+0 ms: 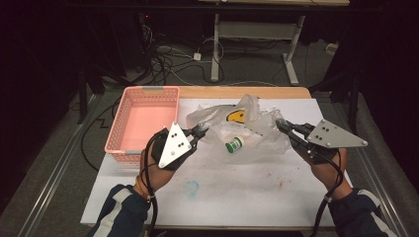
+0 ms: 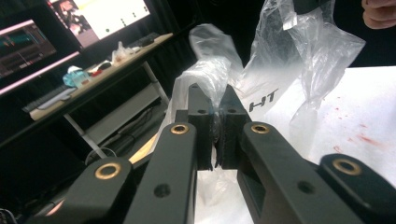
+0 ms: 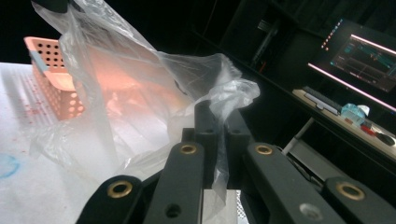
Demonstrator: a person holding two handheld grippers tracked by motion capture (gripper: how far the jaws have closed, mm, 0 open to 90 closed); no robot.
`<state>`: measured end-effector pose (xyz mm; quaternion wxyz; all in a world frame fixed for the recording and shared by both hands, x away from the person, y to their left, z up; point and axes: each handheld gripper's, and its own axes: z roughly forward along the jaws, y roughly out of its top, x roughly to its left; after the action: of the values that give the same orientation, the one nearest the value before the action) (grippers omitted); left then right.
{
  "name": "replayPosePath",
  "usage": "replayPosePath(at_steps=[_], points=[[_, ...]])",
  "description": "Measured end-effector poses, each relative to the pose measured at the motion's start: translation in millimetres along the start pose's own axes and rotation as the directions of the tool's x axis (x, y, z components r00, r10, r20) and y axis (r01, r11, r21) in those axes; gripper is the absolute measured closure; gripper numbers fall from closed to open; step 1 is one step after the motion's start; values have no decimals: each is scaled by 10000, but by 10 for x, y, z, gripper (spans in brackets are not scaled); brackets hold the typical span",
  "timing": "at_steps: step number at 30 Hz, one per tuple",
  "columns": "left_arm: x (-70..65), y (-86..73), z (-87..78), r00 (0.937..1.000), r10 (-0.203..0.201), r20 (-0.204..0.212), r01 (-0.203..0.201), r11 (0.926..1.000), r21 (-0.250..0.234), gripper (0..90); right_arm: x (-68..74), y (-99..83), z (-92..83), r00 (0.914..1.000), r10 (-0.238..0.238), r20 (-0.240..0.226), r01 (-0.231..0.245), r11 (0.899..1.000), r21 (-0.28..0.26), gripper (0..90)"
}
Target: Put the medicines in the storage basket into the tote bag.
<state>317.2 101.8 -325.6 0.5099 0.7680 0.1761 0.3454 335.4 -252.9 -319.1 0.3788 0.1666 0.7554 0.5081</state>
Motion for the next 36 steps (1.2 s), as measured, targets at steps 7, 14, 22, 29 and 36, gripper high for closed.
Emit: replayPosePath(at_steps=[7, 14, 22, 29, 36], points=[[105, -3, 314, 9999, -151, 50, 149, 9992, 368, 847, -138, -66, 153, 9991, 289, 298, -296, 9993, 229, 890], [338, 102, 536, 9991, -242, -341, 262, 9980, 578, 847, -396, -143, 325, 9942, 671, 844, -729, 9950, 679, 890], [687, 232, 763, 9951, -485, -861, 554, 9952, 803, 845, -736, -180, 501, 9816, 1085, 1572, -1303, 9821, 1361, 890], [941, 377, 932, 9913, -546, -1202, 669, 9926, 1013, 844, -1004, -156, 606, 9674, 1514, 2030, -1838, 9711, 1519, 890], [1072, 442, 1019, 9871, -593, -1485, 768, 9904, 1151, 844, -1184, -177, 719, 9574, 1678, 2350, -2117, 9614, 1756, 890]])
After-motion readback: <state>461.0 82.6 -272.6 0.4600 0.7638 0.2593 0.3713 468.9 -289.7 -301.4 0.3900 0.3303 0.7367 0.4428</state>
